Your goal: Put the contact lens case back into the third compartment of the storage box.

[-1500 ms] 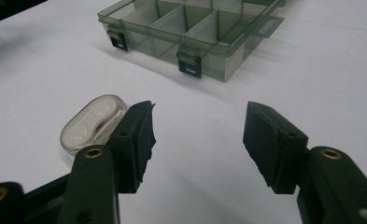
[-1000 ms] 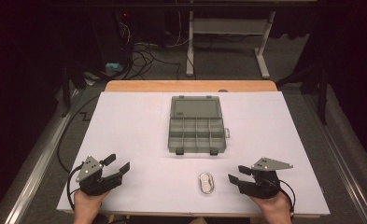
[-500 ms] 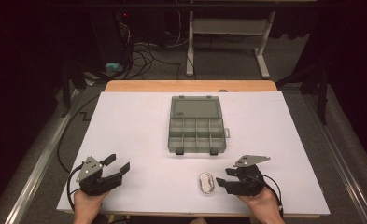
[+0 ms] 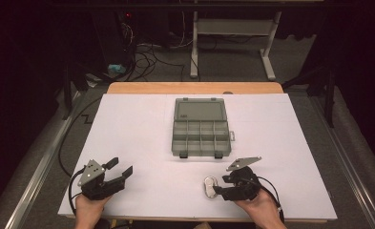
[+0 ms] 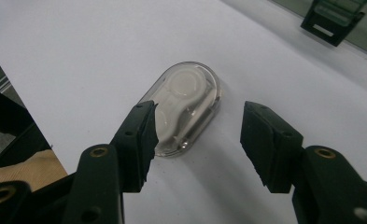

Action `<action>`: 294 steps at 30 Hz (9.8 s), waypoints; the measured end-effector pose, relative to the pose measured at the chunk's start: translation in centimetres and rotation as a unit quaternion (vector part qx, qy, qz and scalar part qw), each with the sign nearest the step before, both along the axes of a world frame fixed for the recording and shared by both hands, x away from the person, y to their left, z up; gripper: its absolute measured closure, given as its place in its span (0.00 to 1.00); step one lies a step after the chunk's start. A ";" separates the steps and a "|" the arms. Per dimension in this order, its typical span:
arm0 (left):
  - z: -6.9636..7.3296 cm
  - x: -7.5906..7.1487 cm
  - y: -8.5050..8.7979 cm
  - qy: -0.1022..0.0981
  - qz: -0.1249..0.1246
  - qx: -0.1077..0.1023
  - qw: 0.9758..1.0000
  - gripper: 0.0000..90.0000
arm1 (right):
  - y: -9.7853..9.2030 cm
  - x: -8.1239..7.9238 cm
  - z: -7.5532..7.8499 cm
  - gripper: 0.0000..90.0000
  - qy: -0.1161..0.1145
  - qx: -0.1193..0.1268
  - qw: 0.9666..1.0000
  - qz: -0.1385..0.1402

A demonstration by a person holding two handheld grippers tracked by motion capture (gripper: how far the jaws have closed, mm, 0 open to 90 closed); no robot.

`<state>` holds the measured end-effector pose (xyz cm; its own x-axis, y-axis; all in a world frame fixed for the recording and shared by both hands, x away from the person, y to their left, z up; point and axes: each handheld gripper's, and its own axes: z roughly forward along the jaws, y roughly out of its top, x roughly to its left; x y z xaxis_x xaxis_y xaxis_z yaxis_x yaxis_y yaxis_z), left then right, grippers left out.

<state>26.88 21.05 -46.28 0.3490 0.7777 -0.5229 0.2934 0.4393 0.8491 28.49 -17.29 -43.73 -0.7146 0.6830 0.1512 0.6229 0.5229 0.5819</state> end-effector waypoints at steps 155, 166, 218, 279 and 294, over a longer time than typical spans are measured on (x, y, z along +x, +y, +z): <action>0.0 -0.1 0.0 -0.002 -0.002 0.003 1.000 0.38 | 2.4 7.7 5.6 0.55 -0.063 -0.027 0.998 -0.007; 0.0 -0.1 0.0 -0.002 -0.002 0.003 1.000 0.38 | 2.0 9.4 5.7 0.55 -0.055 -0.022 0.998 -0.023; 0.0 0.0 0.0 -0.002 -0.001 0.000 1.000 0.38 | 3.3 16.7 4.5 0.55 -0.027 -0.062 0.995 -0.078; 0.1 0.0 0.0 -0.002 -0.002 -0.001 1.000 0.38 | 3.2 17.2 4.0 0.65 -0.033 -0.066 0.993 -0.088; 0.0 0.1 0.0 -0.002 -0.001 -0.002 1.000 0.38 | 1.3 16.2 3.9 0.65 -0.032 -0.040 0.994 -0.099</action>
